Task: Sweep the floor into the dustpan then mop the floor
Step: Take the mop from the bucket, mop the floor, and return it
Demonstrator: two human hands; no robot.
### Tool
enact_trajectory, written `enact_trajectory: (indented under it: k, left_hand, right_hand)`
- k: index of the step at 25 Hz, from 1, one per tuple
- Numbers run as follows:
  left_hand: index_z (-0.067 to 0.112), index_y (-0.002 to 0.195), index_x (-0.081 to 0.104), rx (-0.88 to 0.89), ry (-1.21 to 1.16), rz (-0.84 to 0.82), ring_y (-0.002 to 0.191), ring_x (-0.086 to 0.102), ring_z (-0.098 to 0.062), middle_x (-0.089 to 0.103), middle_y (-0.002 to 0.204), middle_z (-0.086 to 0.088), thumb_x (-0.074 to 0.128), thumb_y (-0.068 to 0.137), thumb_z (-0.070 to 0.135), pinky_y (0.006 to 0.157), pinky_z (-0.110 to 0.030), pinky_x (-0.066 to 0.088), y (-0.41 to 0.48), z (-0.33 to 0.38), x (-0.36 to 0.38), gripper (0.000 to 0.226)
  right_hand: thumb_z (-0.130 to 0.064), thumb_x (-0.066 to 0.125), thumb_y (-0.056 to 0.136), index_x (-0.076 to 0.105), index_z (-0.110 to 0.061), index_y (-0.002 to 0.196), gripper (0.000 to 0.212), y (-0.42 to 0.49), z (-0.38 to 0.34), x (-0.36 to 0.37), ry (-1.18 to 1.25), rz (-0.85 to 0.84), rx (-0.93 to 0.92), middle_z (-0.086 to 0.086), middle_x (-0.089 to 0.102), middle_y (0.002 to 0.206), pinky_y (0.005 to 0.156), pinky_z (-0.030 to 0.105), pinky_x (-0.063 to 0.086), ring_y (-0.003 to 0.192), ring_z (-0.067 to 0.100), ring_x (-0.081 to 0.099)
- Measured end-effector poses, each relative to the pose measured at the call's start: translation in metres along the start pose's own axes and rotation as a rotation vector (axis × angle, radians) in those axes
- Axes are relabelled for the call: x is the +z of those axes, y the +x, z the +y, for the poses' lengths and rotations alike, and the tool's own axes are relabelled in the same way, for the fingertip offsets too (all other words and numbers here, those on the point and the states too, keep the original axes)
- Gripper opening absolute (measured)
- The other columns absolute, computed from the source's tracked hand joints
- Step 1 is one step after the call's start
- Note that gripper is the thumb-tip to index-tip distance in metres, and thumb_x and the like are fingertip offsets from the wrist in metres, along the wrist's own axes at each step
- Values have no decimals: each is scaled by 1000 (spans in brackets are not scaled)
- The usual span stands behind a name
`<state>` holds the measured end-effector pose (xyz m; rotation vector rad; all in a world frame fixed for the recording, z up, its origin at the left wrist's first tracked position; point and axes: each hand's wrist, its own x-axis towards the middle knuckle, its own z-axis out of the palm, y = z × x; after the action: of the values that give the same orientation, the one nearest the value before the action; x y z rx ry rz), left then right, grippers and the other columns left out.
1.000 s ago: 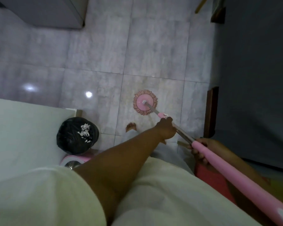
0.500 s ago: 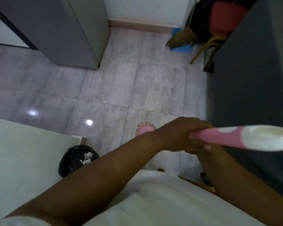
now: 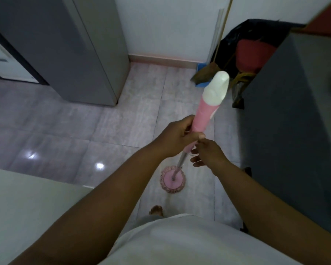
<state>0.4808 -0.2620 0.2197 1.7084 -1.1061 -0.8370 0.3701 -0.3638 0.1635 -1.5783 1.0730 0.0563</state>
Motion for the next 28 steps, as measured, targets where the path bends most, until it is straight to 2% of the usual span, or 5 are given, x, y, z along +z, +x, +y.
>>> enact_trajectory:
  k: [3,6,17,22,28]
  left_hand:
    - [21,134,47,-33,9,-4,106,60,0,62,125,9,58,94,33,87,-11,45,9,-7,-19,43]
    - [20,137,44,-73,-15,-5,116,58,-9,60,131,6,57,95,31,100,-28,47,12,-18,-31,46]
    - [16,140,40,-121,-41,55,123,54,-18,57,136,-1,53,98,27,107,-40,44,20,-30,-43,46]
    - [17,139,42,-163,-34,108,120,56,-15,58,133,0,56,96,31,100,-29,44,34,-34,-37,48]
    - [17,131,55,-407,-23,344,113,58,-16,62,125,-2,66,91,25,103,-38,47,27,-65,-11,43]
  right_hand:
    - [-22,57,92,61,-20,115,24,11,-9,8,-238,36,-197,2,66,110,74,31,57,86,19,66]
    - [-30,66,88,60,-20,118,32,19,-18,21,-309,29,-334,-4,65,108,68,15,43,92,13,63]
    - [-26,64,90,61,-16,115,27,47,-28,35,-331,34,-386,0,66,105,67,11,40,87,12,61]
    - [-30,64,89,62,-20,109,22,72,-20,26,-338,-77,-353,-4,67,101,76,22,49,91,15,64]
    - [-36,60,91,60,-29,121,30,105,-27,24,-511,-317,-444,-9,61,96,60,5,37,80,1,56]
